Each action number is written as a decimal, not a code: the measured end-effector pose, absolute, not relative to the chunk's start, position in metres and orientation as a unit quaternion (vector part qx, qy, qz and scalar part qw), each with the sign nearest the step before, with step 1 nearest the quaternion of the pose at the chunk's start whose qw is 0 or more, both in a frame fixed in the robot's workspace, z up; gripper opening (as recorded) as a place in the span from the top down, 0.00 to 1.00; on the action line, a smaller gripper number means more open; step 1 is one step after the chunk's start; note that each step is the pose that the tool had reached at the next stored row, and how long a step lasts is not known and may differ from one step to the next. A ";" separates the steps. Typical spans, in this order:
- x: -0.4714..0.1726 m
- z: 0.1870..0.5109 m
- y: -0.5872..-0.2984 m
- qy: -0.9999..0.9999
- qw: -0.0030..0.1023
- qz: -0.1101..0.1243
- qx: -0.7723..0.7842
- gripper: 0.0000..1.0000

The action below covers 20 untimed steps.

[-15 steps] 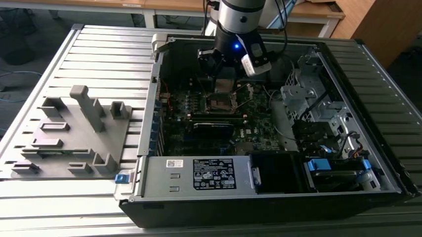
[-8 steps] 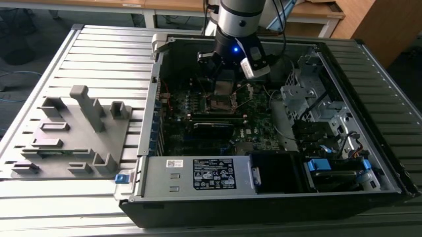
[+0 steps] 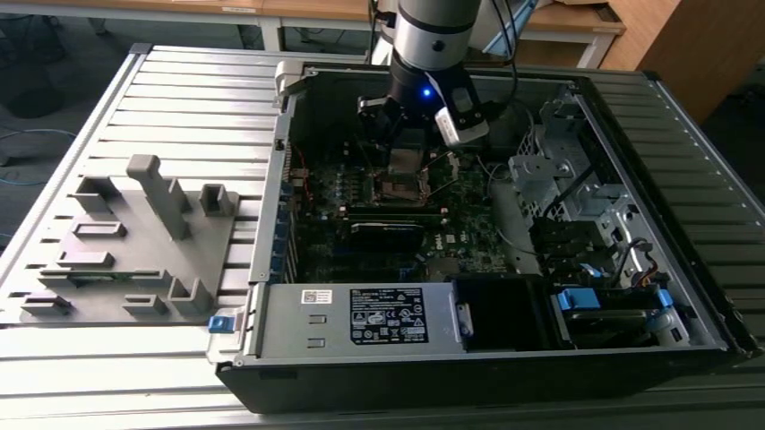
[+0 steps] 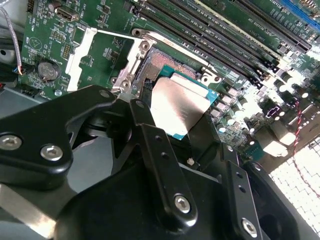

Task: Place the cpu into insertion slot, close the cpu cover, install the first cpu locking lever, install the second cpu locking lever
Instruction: 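Place the cpu into insertion slot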

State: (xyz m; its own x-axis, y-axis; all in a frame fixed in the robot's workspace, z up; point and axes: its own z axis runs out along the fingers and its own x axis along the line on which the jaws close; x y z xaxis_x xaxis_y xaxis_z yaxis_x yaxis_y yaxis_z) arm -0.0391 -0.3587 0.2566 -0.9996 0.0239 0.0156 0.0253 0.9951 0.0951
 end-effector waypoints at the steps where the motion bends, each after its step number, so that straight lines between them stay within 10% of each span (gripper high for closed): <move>1: -0.039 0.256 -0.359 -0.999 0.007 -0.048 -0.015 0.46; 20: -0.039 0.255 -0.359 -0.997 0.005 -0.048 -0.055 0.46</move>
State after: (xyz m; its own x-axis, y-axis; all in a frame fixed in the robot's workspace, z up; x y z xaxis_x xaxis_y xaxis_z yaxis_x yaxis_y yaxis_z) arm -0.0391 -0.3587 0.2553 -0.9940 0.1084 0.0157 0.1094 0.9894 0.0951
